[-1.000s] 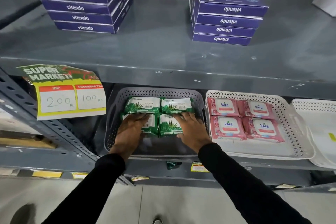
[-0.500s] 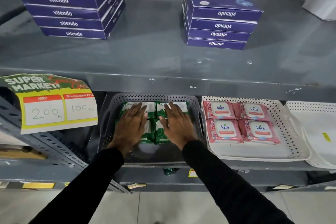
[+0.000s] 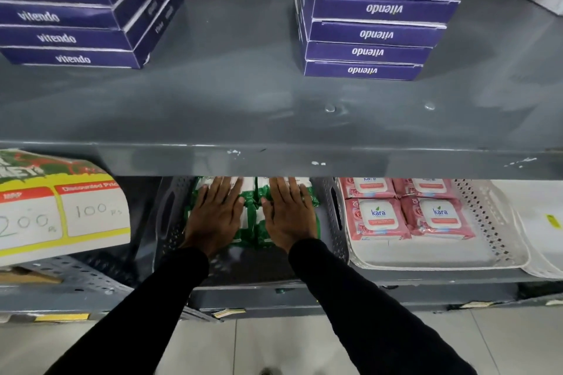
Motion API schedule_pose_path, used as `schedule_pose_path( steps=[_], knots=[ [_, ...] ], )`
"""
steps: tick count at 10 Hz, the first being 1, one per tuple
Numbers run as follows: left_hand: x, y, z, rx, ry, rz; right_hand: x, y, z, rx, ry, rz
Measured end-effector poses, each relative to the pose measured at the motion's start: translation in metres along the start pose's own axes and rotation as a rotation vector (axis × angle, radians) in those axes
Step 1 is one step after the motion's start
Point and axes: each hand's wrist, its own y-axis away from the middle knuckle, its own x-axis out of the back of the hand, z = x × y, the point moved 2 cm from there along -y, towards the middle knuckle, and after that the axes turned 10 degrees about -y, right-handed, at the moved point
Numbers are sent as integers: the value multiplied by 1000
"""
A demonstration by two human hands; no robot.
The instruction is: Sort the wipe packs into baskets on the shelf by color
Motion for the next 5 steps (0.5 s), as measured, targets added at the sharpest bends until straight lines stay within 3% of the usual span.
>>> schedule_pose_path(
  steps=[3,5],
  knots=[
    [1,-3,1,-15,16,27,-4,-8,1,26,37,-27],
    [47,8,26,-6,77,276,23,15,5,54,-53,131]
  ],
)
